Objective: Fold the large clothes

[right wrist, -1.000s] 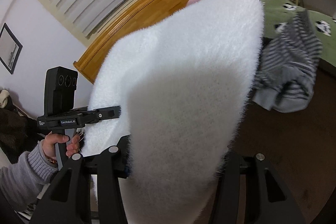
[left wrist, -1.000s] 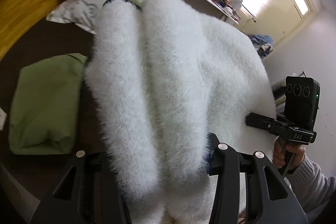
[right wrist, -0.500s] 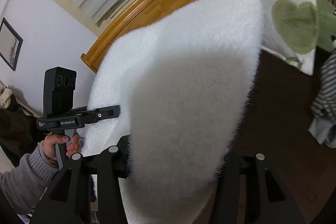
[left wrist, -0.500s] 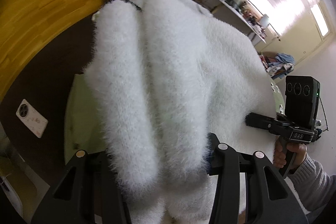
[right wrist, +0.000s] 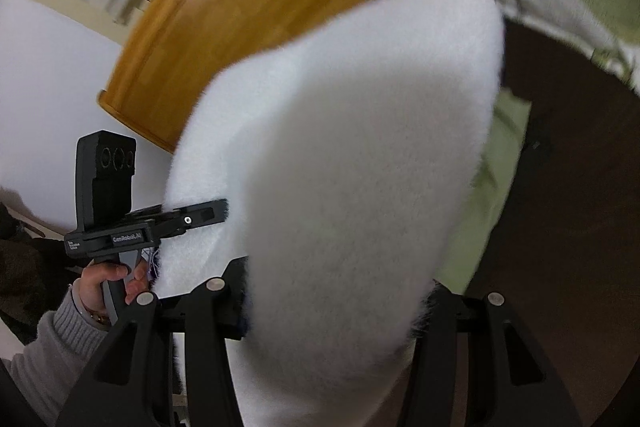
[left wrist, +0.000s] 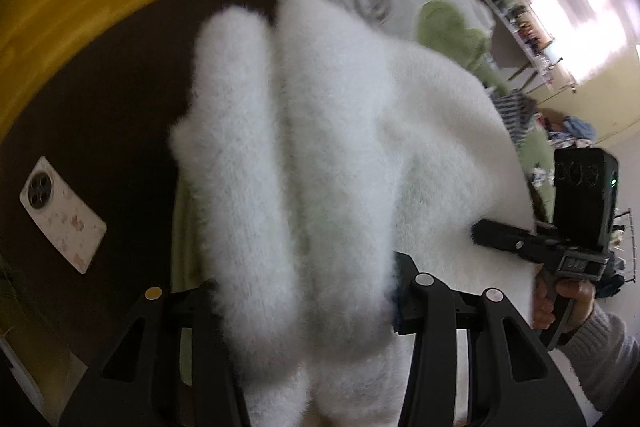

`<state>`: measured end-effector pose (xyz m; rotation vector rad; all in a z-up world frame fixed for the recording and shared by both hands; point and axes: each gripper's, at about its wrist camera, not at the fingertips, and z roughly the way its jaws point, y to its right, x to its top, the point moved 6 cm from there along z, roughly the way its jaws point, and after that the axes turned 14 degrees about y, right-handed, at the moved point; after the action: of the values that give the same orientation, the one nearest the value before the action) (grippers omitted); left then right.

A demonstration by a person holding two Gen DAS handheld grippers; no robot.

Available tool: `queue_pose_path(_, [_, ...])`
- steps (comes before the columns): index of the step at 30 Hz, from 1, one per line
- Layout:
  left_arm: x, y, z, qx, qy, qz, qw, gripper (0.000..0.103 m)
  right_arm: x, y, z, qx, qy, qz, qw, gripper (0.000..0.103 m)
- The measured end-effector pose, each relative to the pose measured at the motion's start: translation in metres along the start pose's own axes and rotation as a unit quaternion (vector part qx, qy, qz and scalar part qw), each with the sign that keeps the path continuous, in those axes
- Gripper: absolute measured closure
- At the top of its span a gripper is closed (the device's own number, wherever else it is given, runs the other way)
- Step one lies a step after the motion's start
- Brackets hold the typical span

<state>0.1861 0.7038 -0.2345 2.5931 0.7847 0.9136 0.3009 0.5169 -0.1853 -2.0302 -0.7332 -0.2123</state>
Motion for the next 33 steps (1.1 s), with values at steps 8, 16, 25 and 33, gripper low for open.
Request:
queue_pose_path(8, [-0.039,-0.044,0.047,0.032,0.007,-0.018,0.9993,0.052,-0.023,0.027,0.055,-0.031,-0.016,-0.024,0.999,0.052])
queue_pose_path(16, [-0.047,-0.05,0.057,0.029,0.026,-0.023,0.999,0.047,-0.027,0.036,0.059,-0.025,-0.004,-0.014,1.0,0.049])
queue_pose_path(25, [-0.021,-0.048,0.022,0.076,0.035,0.023,0.9962,0.03,-0.013,0.022,0.032,-0.08,0.002,-0.05,0.996,0.024])
queue_pose_path(33, [0.002,-0.001,-0.067,0.034,0.116,0.029,0.9922,0.013,-0.002,-0.032,-0.029,-0.102,0.039,-0.165,0.98,0.02])
